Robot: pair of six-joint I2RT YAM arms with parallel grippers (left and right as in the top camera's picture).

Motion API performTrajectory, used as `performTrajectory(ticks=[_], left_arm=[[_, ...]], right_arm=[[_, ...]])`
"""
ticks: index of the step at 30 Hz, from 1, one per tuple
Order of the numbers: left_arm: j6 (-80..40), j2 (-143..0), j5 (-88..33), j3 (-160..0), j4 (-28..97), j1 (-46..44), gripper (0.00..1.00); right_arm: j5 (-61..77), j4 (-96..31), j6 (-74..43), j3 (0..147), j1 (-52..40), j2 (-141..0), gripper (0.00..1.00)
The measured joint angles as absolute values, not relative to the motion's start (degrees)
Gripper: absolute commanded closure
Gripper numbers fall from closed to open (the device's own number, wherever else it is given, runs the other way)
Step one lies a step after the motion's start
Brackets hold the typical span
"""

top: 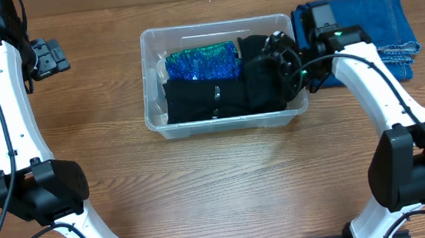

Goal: Pack container
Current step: 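Carry the black garment with the right gripper into the bin's right side, then release the black garment and press it down inside the bin with the right gripper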

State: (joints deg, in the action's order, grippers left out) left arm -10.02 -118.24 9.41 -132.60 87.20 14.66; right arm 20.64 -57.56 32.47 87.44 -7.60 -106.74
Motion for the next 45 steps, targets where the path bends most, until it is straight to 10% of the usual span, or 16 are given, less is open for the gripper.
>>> performTrajectory(ticks=[8, 16, 22, 45], left_arm=[[-10.0, -118.2, 9.4, -132.6, 87.2, 14.7, 0.0], [-10.0, -118.2, 9.4, -132.6, 87.2, 14.7, 0.0], [-10.0, -118.2, 9.4, -132.6, 87.2, 14.7, 0.0], [-10.0, -118.2, 9.4, -132.6, 87.2, 14.7, 0.0]], right_arm=[[29.8, -54.5, 31.4, 87.5, -6.7, -106.8, 0.34], [38.3, -62.0, 29.5, 96.8, -6.7, -107.3, 0.48], [37.5, -66.8, 27.9, 109.1, -6.8, -107.3, 0.96], [10.6, -45.4, 9.3, 81.3, -13.7, -107.4, 0.96]])
